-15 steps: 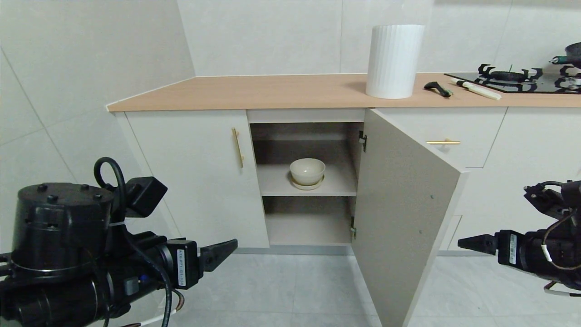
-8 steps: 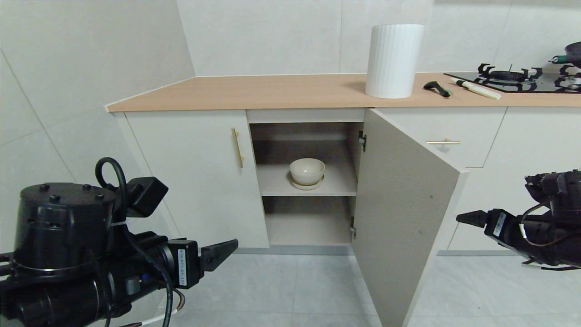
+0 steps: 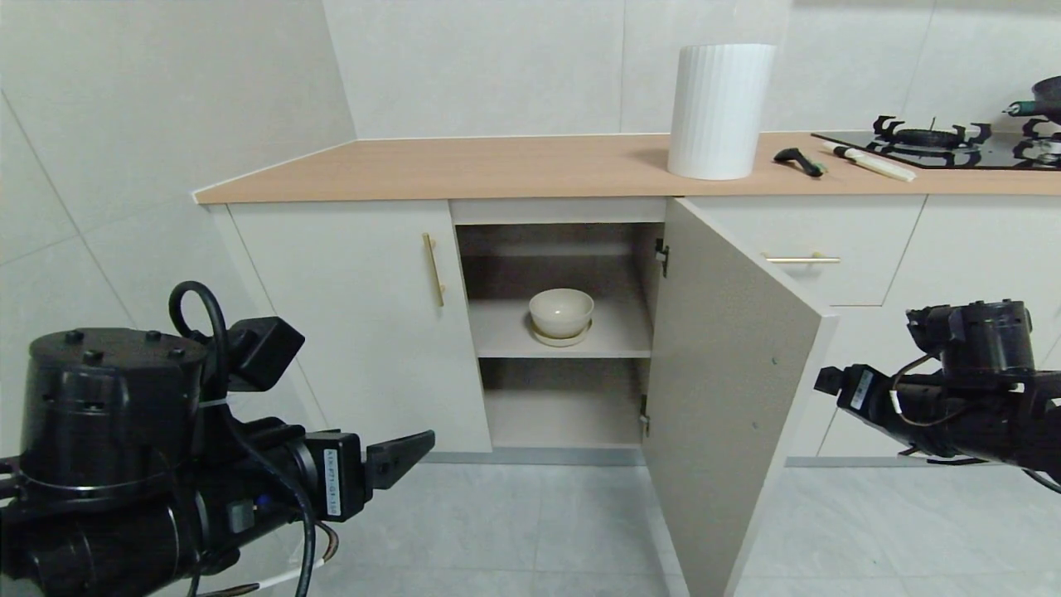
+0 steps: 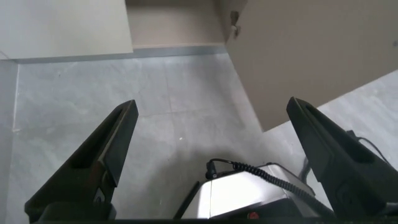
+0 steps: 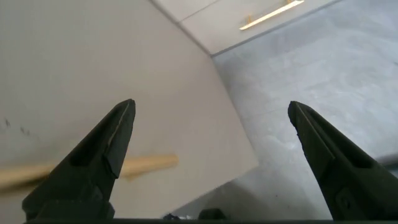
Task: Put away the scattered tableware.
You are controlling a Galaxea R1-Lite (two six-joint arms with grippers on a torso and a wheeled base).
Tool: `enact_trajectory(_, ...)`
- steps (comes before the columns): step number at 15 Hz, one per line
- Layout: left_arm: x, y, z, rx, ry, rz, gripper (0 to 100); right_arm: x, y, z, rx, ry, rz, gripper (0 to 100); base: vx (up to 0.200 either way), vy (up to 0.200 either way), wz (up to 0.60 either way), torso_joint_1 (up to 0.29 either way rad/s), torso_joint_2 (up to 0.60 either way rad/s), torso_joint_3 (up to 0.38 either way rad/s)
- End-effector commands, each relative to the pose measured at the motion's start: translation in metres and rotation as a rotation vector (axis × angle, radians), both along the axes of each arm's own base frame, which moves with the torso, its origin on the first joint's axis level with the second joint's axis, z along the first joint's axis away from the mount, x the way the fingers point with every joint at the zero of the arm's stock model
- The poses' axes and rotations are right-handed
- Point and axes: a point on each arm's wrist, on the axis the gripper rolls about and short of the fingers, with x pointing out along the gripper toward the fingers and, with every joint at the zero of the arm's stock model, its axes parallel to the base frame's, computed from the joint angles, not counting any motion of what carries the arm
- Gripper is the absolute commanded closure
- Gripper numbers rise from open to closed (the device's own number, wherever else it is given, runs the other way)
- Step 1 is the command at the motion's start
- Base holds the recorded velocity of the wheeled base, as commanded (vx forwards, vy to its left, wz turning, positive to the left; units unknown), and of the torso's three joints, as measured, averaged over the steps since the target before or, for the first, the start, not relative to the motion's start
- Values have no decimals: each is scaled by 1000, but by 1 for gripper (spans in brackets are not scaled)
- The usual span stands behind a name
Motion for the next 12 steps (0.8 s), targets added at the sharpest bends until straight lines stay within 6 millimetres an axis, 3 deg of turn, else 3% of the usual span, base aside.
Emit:
enact_trajectory(1, 0, 1, 2, 1, -8, 7, 0, 9, 17, -3, -1, 4, 53, 0, 0, 0, 0, 0, 0, 0)
enact_trajectory(4, 1, 1, 7, -7, -30, 11, 0, 13, 52, -8, -2, 11, 166, 0, 0, 0, 0, 0, 0, 0)
enact_trajectory(8, 8, -2, 15, -19, -50, 11, 0, 16, 112, -10, -7, -3, 333, 0, 0, 0, 0, 0, 0, 0)
enact_trajectory(12, 10, -4, 13, -15, -40, 12, 0, 30, 140, -13, -1, -17, 393, 0, 0, 0, 0, 0, 0, 0)
